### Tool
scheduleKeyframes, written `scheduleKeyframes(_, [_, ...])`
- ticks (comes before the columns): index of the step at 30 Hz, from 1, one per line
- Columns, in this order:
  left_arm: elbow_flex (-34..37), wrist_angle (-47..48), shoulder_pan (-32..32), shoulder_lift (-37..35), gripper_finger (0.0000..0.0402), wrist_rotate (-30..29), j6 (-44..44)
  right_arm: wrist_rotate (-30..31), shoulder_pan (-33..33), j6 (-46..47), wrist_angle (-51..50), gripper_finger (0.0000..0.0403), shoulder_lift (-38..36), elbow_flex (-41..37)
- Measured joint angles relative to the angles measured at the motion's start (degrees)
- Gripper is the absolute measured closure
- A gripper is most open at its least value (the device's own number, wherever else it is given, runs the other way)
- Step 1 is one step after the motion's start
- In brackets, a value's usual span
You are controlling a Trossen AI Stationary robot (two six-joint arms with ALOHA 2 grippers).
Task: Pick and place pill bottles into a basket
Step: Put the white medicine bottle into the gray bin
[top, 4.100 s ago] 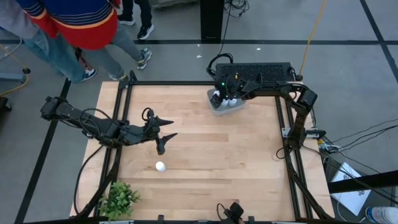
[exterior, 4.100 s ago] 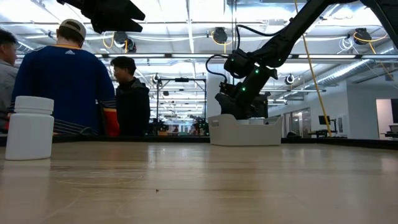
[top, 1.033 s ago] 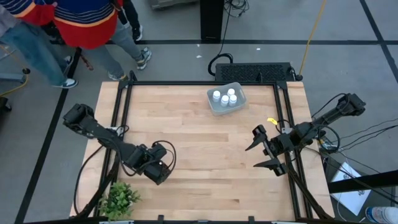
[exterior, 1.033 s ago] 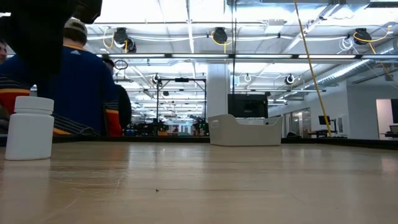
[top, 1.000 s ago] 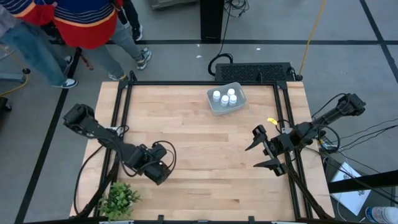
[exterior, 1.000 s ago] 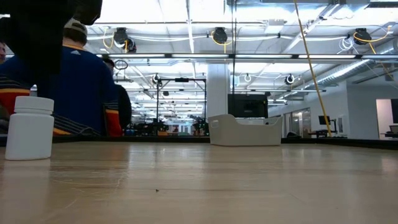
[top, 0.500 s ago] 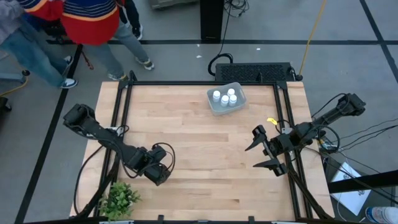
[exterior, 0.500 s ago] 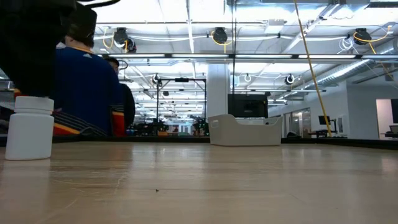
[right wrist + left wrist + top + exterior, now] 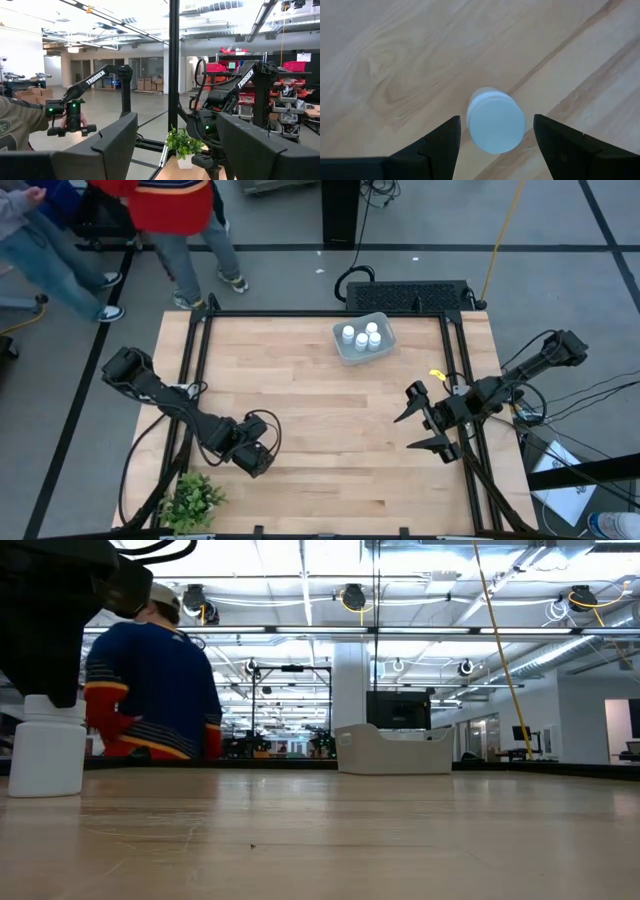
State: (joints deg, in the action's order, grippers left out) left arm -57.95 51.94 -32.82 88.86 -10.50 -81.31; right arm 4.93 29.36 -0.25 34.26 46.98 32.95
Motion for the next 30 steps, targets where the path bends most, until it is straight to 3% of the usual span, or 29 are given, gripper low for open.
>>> scheduleKeyframes(26, [-0.02, 0.22, 0.00, 2.91, 0.0145, 0.45, 1.09, 0.00, -0.02, -0.55, 0.17, 0.0140, 0.02, 0.02])
scheduleKeyframes(30, [-0.02, 0.08, 0.00, 2.91, 0.0162, 0.48, 1.38, 0.00, -0.02, -0.55, 0.17, 0.0140, 0.02, 0.02])
